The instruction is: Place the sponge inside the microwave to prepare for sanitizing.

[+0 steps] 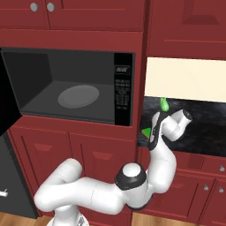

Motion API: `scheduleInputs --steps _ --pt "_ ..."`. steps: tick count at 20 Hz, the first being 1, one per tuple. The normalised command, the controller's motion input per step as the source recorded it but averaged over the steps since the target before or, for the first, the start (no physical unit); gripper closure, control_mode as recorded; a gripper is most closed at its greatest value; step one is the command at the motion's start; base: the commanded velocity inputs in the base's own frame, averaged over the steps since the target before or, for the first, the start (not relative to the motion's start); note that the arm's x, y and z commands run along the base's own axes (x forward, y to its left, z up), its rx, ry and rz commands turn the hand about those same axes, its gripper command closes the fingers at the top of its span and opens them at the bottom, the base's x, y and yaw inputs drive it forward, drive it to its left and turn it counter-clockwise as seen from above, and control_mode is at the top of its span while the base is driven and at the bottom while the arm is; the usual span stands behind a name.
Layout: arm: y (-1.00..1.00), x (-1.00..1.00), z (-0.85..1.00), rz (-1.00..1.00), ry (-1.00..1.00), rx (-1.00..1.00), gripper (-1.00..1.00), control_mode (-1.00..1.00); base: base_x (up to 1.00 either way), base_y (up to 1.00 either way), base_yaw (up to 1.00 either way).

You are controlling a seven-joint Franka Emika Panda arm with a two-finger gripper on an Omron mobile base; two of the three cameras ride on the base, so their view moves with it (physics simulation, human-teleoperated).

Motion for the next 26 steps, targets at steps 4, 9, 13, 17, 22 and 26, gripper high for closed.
scheduleInputs --steps 4,9,13,17,22,26 --pt "0.04 0.19 -0.08 0.02 -0.01 0.00 -1.00 -1.00 0.00 0.00 0.00" --pt "0.04 0.20 -0.05 0.00 0.00 0.00 -1.00 -1.00 0.00 0.00 0.00" --pt "0.00 0.33 0.00 0.00 0.00 0.00 -1.00 -1.00 0.00 0.00 0.00" --pt "-0.02 0.28 -0.07 0.01 0.00 0.00 -1.00 -1.00 0.00 0.00 0.00" --pt "-0.14 0.25 -0.13 0.04 0.03 0.00 -1.00 -1.00 0.00 0.00 0.00" --pt "-0.20 0.10 -0.19 0.07 0.06 0.00 -1.00 -1.00 0.00 0.00 0.00"
